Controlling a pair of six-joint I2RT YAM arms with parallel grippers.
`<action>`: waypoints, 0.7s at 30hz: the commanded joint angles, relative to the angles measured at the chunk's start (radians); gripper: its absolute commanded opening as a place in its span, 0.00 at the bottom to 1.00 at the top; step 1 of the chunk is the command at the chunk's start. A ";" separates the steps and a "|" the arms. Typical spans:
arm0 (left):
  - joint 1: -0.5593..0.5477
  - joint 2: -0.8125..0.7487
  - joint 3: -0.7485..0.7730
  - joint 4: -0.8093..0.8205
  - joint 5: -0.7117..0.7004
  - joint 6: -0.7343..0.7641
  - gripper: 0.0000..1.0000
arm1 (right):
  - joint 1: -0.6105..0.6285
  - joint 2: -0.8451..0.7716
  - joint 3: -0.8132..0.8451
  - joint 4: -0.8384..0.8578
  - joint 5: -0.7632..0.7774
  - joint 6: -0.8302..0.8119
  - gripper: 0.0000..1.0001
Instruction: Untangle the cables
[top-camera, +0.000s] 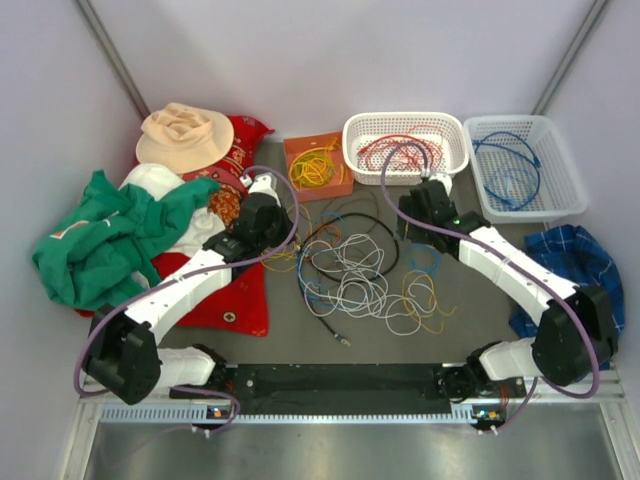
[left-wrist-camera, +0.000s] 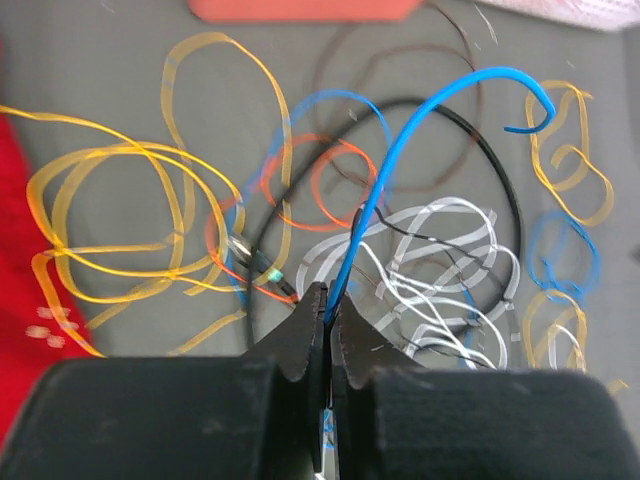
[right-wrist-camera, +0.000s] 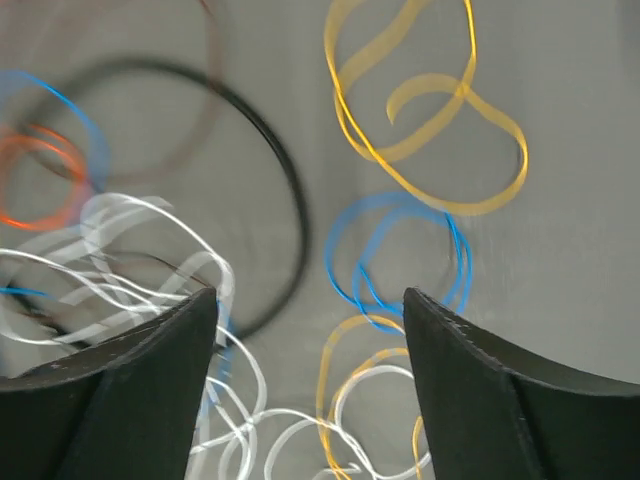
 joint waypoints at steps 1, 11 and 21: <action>0.000 -0.001 -0.003 0.034 0.109 -0.027 0.13 | -0.006 0.019 -0.075 0.032 0.043 0.063 0.71; 0.000 -0.105 -0.038 0.000 0.102 0.018 0.98 | -0.009 0.162 -0.089 0.122 0.058 0.092 0.52; 0.000 -0.236 -0.139 -0.003 0.131 -0.013 0.97 | -0.032 0.289 -0.151 0.193 0.040 0.127 0.48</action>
